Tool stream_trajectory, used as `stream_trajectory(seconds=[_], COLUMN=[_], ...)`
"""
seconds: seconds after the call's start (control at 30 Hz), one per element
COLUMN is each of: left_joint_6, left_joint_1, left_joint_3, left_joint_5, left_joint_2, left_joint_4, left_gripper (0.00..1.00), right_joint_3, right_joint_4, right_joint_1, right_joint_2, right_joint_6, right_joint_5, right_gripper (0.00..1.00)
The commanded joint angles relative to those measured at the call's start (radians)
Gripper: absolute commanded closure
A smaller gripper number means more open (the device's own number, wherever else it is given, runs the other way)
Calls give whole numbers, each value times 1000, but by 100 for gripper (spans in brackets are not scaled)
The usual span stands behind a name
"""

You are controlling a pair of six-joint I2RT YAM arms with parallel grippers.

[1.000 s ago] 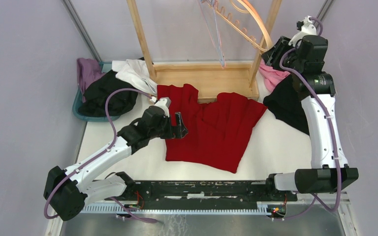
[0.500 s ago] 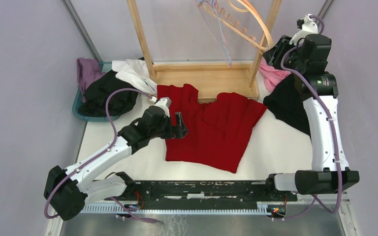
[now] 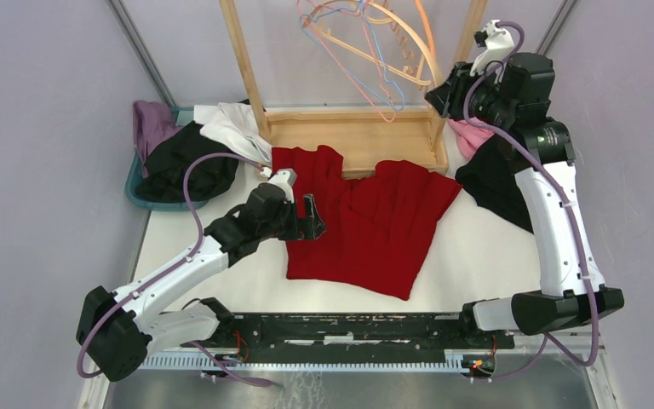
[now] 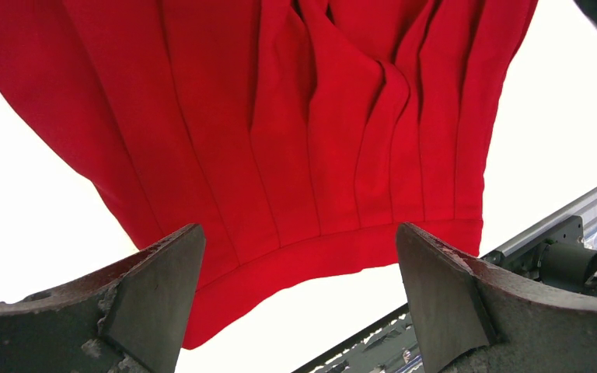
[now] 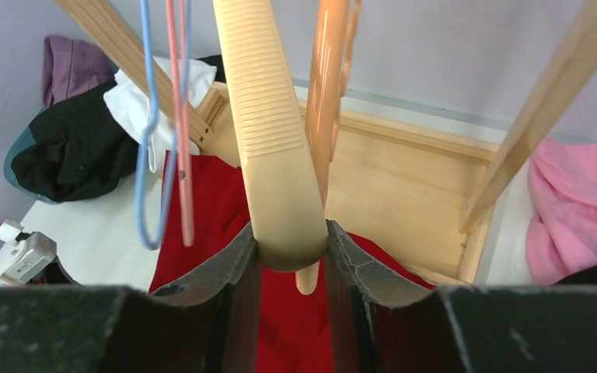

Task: Place the skirt on the hanger
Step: Pick up the hanger from the clothesline.

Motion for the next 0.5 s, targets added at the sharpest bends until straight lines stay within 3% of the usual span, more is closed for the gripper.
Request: stream_trajectory(seconds=[0.0,0.17,0.37,0.47], left_joint_6=[-22,-22,-24,-24], left_joint_1=[3,4,3,3], left_joint_3=[6,5,11,12], left_joint_5=[21,26,30,29], left_joint_2=[1,2,3,0], left_joint_4=[48,48,47,45], left_gripper=[1,1,1,1], right_joint_3=[50,54,79,100], right_joint_4=[7,-3,25,16], right_joint_1=[41,45,47,52], right_joint_2=[7,5,32,50], right_joint_6=[-81,-96,-90,-100], right_joint_5=[-3,19,-20,-43], right_gripper=[79,61,60,54])
